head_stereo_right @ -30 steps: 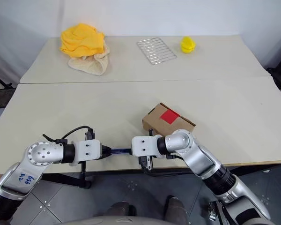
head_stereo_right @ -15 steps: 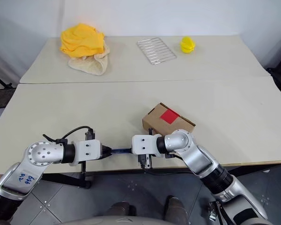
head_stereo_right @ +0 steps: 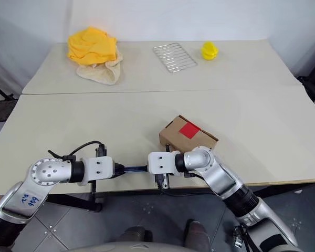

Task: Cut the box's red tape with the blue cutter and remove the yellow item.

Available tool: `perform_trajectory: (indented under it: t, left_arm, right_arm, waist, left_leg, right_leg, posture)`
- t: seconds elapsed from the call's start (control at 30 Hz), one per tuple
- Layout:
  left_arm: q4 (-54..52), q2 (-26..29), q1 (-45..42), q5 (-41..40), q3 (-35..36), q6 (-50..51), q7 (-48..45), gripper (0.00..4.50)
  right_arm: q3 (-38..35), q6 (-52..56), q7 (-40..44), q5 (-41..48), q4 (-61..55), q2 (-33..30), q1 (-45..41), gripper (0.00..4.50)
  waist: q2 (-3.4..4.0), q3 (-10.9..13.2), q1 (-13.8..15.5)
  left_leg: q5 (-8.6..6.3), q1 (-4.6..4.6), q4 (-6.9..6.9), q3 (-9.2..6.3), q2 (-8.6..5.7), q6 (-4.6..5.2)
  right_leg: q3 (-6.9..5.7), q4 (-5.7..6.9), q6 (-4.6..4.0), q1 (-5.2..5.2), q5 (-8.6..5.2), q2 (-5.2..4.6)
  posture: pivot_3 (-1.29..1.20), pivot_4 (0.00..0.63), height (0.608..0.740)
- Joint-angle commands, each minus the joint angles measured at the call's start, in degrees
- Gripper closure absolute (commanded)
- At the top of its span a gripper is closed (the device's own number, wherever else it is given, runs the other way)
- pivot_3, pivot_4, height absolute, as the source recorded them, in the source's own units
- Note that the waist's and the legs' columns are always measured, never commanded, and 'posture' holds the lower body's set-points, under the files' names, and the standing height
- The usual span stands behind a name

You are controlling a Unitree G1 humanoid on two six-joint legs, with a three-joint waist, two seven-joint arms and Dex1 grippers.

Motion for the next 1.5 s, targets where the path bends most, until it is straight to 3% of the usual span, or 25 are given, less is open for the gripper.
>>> perform_trajectory:
  t: [0.03, 0.63, 0.8, 1.1, 1.27, 1.5]
  left_arm:
    - [-0.7, -0.4, 0.4, 0.0, -2.0, -0.3, -1.5, 4.10]
    - [1.7, -1.7, -1.4, 0.8, -2.2, -0.6, -1.1, 4.10]
    - [3.0, -2.4, -1.1, 0.4, -0.5, -1.1, -0.1, 4.10]
    - [11.7, -6.0, -1.3, -1.4, 7.4, -12.9, 6.3, 4.10]
    - [19.9, -10.2, -5.5, -0.7, 9.6, -26.6, 11.9, 4.10]
    - [27.7, -15.3, -10.7, 0.0, 11.1, -43.7, 18.7, 4.10]
  right_arm:
    - [1.0, -0.1, -1.8, -3.0, 4.6, 2.0, -0.7, 4.48]
    - [3.2, -2.7, -2.3, -4.4, 12.2, 12.4, -5.7, 4.48]
    - [-2.1, 1.4, -0.5, -1.0, 5.3, 8.7, -5.4, 4.48]
    - [-17.9, 25.3, 3.3, 13.2, -12.4, -3.9, -4.9, 4.48]
    - [-23.3, 41.9, 3.3, 20.1, -12.3, -9.3, -10.9, 3.29]
    - [-27.2, 55.7, 0.1, 27.8, -7.2, -8.2, -22.4, 0.82]
  waist:
    - [0.00, 0.0, -0.1]
    - [0.07, 0.0, -0.2]
    - [0.10, 0.0, -0.1]
    - [0.12, 0.0, -0.2]
    - [0.12, 0.0, -0.2]
    - [0.12, 0.0, -0.6]
  left_leg:
    - [0.00, 0.02, 0.00, 0.00, 0.00, 0.00]
    - [0.02, 0.02, 0.02, -0.06, 0.00, 0.00]
    - [0.02, 0.00, 0.02, -0.07, 0.00, 0.00]
    - [0.01, -0.13, -0.01, -0.02, 0.04, -0.01]
    - [0.01, -0.15, -0.01, 0.01, 0.03, 0.00]
    - [-0.01, -0.18, -0.01, 0.02, 0.03, -0.03]
  right_leg:
    - [0.00, 0.02, 0.00, 0.01, 0.00, 0.00]
    - [0.01, 0.09, -0.02, -0.01, -0.01, 0.00]
    - [0.01, 0.09, -0.02, -0.02, -0.01, 0.00]
    - [-0.04, 0.03, -0.03, -0.15, -0.01, 0.02]
    - [-0.03, 0.02, -0.03, -0.16, -0.01, -0.01]
    - [-0.07, 0.01, -0.03, -0.21, -0.01, -0.03]
  posture:
    - [0.00, 0.150, 0.740]
    - [0.00, 0.150, 0.740]
    - [0.00, 0.150, 0.740]
    - [0.00, 0.150, 0.740]
    - [0.00, 0.150, 0.740]
    - [0.00, 0.150, 0.740]
